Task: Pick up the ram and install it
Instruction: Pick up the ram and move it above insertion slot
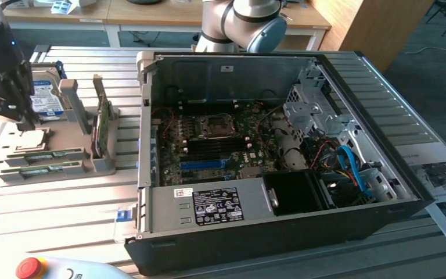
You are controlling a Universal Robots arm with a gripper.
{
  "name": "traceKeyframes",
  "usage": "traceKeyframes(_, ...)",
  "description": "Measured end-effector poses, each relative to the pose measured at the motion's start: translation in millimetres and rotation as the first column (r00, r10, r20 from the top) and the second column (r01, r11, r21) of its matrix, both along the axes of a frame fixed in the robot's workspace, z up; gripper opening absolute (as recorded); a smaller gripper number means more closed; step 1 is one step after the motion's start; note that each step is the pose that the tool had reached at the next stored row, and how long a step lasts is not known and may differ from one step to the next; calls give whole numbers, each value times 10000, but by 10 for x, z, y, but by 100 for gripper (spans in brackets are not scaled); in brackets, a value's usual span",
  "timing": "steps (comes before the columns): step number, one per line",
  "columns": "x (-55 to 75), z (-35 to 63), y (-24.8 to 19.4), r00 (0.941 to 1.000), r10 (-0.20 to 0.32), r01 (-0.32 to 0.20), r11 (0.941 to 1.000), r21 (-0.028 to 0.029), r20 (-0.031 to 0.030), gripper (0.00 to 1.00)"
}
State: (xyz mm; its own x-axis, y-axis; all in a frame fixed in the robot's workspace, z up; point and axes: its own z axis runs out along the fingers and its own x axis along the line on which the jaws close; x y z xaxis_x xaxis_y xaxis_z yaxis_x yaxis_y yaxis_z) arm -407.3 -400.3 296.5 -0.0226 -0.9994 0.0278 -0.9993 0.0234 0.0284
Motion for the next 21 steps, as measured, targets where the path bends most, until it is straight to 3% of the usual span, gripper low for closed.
traceKeyframes(21,0,-200,0,10000,1,-1,10000,1,-1,24)
